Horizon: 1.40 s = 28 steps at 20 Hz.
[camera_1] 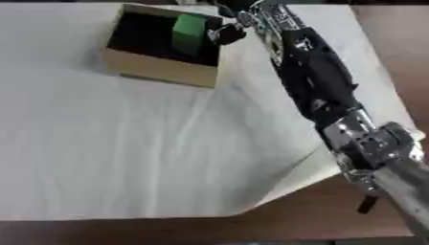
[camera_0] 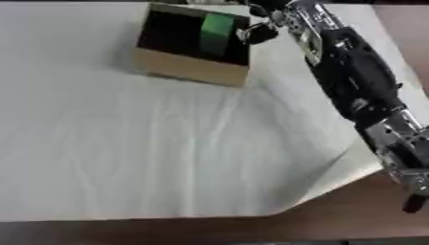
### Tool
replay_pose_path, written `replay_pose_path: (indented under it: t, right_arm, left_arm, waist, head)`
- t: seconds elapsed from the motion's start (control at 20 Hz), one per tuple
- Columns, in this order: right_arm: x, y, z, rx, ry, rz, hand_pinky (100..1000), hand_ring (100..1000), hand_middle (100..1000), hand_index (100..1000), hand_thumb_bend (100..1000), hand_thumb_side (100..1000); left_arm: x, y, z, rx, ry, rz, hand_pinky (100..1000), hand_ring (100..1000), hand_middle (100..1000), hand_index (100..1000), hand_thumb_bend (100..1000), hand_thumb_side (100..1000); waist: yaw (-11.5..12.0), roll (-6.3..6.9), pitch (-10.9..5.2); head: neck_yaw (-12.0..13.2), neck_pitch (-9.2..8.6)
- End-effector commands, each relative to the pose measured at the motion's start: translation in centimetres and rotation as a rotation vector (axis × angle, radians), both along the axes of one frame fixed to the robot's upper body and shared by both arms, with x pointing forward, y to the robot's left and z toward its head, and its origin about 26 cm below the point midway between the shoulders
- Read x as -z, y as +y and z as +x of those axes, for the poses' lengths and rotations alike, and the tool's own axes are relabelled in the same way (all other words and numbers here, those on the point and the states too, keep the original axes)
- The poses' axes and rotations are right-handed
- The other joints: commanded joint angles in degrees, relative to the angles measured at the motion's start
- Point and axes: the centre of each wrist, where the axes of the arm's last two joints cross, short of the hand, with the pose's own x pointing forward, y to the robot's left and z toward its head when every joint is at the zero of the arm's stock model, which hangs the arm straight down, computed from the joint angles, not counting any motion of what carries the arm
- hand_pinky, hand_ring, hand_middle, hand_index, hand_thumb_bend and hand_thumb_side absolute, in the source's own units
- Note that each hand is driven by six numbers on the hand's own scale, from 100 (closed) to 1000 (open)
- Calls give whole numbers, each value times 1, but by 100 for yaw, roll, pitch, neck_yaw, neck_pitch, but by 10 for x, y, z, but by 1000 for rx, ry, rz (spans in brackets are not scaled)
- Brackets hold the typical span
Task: Pick up objects on the table and place them in the box.
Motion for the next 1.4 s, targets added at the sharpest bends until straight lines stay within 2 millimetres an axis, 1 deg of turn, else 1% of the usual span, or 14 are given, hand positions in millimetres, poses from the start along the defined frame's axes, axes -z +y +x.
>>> replay_pose_path:
  t: [0.05,0.3,0.35,0.45,0.6,0.65,0.8,1.0,1.1,1.3,1.35,1.4]
  right_arm:
    - [-5,-5,-1,-4,0,-23,995,992,989,1000,499,557]
    - [-11,-2,-4,-42,-18,-27,998,992,988,1000,493,576]
    - [-13,-1,-4,-52,-26,-29,999,992,988,1000,495,555]
    - [-19,3,-6,-78,-47,-30,999,991,987,1000,485,543]
    - [-34,11,-11,-137,-116,-14,989,982,975,1000,424,469]
    - [-40,13,-14,-158,-147,-4,988,981,974,1000,414,461]
    - [-56,21,-23,-223,-235,21,977,973,965,1000,367,394]
    - [-71,29,-36,-304,-316,35,970,967,958,1000,342,337]
    - [-73,31,-44,-349,-328,24,968,967,958,1000,331,333]
    - [-77,33,-53,-378,-321,43,968,967,958,1000,331,333]
    - [-76,33,-55,-390,-314,41,952,956,953,1000,306,280]
    - [-75,31,-59,-408,-312,33,952,956,953,1000,306,280]
  left_arm:
    - [-7,1,-3,3,-26,10,824,718,737,929,100,914]
    - [-7,2,-3,1,-24,10,825,717,737,929,100,914]
    - [-7,2,-3,1,-25,11,825,717,737,929,100,915]
    - [-7,2,-3,-1,-24,12,825,717,737,928,100,915]
    - [-6,4,-3,-9,-20,15,825,717,736,928,100,917]
    - [-6,4,-4,-13,-17,16,825,717,736,928,100,917]
    - [-3,8,-4,-28,-8,19,826,716,736,928,100,918]
    - [-1,12,-5,-49,-7,21,827,716,737,927,100,914]
    - [0,16,-6,-66,-9,18,827,716,738,927,100,913]
    - [0,17,-6,-76,-12,15,827,716,738,927,100,913]
    - [1,20,-6,-89,-11,9,829,715,738,926,100,908]
    - [1,23,-7,-105,-12,2,829,715,738,926,100,908]
  waist:
    - [-5,23,-82]
    - [-45,20,-75]
    - [-55,21,-74]
    - [-84,24,-72]
    - [-165,35,-74]
    - [-199,40,-79]
    - [-318,62,-98]
    - [-480,96,-129]
    - [-599,108,-153]
    - [-646,113,-161]
    - [-698,121,-164]
    - [-796,141,-166]
  head:
    - [9,21]
    - [25,27]
    - [28,28]
    - [42,27]
    - [92,20]
    - [122,18]
    - [222,8]
    - [355,8]
    - [450,2]
    - [487,-1]
    - [536,-12]
    - [600,-19]
